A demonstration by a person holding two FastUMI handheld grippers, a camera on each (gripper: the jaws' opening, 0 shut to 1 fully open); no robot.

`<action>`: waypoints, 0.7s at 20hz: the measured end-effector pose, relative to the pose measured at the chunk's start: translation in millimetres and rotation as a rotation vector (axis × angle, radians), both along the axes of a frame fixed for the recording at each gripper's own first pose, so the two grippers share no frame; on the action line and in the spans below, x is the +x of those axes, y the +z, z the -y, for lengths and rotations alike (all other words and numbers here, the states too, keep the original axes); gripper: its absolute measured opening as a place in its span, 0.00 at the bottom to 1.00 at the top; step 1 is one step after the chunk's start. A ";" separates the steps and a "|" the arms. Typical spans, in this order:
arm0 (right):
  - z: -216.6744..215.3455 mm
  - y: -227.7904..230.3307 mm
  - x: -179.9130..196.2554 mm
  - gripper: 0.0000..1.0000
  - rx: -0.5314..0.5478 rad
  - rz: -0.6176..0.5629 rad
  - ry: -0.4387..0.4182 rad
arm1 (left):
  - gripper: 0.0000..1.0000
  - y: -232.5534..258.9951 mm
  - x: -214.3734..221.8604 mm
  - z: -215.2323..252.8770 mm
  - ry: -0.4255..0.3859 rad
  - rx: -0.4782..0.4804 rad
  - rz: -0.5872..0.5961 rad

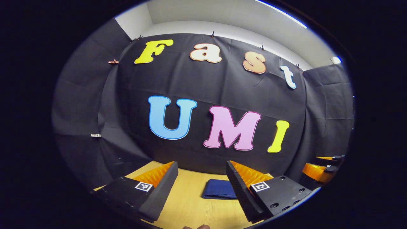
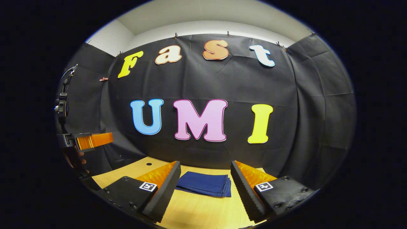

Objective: Grasp the waist and the cuffs of the jeans and fold them to make the two legs overlap; first hold the waist and fold one-third of the jeans toward the cuffs, then hold the cuffs and fold the remaining one-third in the same direction to finish folding.

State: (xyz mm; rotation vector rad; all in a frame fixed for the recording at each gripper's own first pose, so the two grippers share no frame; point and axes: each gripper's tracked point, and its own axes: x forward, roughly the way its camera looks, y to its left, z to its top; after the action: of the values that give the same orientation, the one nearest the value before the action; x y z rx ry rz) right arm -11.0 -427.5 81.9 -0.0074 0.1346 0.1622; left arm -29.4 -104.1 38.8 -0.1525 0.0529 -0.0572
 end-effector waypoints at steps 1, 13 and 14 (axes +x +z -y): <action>0.0 1.7 0.3 0.96 -0.014 0.008 0.003 | 0.96 0.9 0.8 -0.2 0.003 -0.002 0.000; -8.6 0.0 -1.8 0.96 -0.037 0.004 0.022 | 0.96 -5.7 1.2 -1.9 0.000 0.015 -0.015; -10.1 -1.6 -1.3 0.96 -0.035 -0.001 0.019 | 0.96 -7.2 0.4 -1.3 -0.002 0.022 -0.016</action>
State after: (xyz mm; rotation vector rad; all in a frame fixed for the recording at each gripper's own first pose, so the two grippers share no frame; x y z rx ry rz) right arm -12.3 -417.3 80.4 -0.0431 0.1383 0.1788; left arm -29.0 -102.9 31.6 -0.1312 0.0699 -0.0578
